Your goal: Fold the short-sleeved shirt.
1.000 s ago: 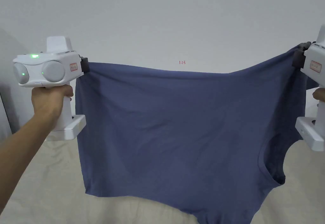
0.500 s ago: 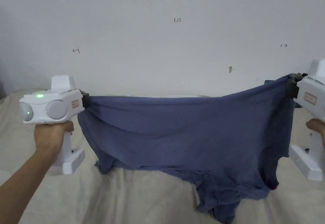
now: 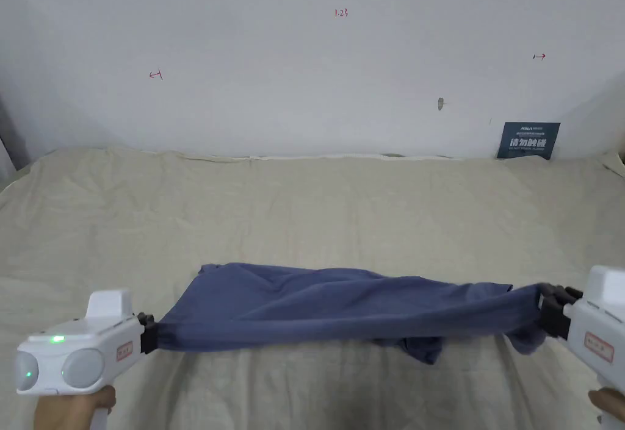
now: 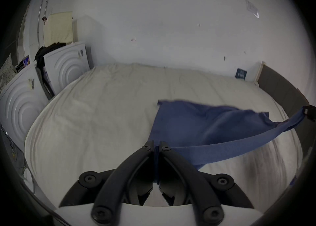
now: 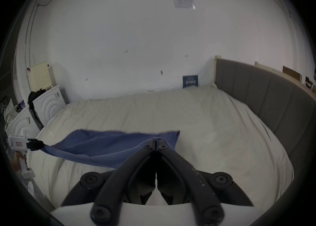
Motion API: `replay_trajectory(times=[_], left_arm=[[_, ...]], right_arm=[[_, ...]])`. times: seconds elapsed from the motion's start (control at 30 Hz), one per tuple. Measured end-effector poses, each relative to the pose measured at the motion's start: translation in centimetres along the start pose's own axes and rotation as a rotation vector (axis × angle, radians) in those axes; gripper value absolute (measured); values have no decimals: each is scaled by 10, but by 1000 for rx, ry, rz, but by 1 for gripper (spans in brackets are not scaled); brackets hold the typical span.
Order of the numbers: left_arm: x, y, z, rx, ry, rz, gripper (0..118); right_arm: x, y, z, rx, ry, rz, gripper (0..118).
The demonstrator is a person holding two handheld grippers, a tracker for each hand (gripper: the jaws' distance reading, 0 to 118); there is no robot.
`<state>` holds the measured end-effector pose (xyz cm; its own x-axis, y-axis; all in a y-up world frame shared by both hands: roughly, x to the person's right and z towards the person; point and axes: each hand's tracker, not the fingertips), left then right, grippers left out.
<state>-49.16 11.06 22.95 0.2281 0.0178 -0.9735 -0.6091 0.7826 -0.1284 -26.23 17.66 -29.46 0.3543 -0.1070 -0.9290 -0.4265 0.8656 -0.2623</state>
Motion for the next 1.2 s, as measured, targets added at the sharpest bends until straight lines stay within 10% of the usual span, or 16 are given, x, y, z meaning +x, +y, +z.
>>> replay_trajectory(times=[0.47, 0.93, 1.0, 1.1, 1.2], left_arm=[[-25, -140, 73, -160, 8, 56, 4], [-7, -173, 76, -273, 90, 16, 11], [-7, -163, 83, -291, 67, 85, 32], [-18, -150, 84, -217, -9, 144, 109], [-7, -118, 106, -39, -15, 160, 118]], right_arm=[[45, -152, 84, -287, -14, -103, 2], [55, -226, 37, -551, -88, -197, 4], [50, -211, 42, -539, -99, -164, 16], [37, -179, 57, -401, -102, -71, 83], [13, -133, 80, -222, -83, -36, 107]])
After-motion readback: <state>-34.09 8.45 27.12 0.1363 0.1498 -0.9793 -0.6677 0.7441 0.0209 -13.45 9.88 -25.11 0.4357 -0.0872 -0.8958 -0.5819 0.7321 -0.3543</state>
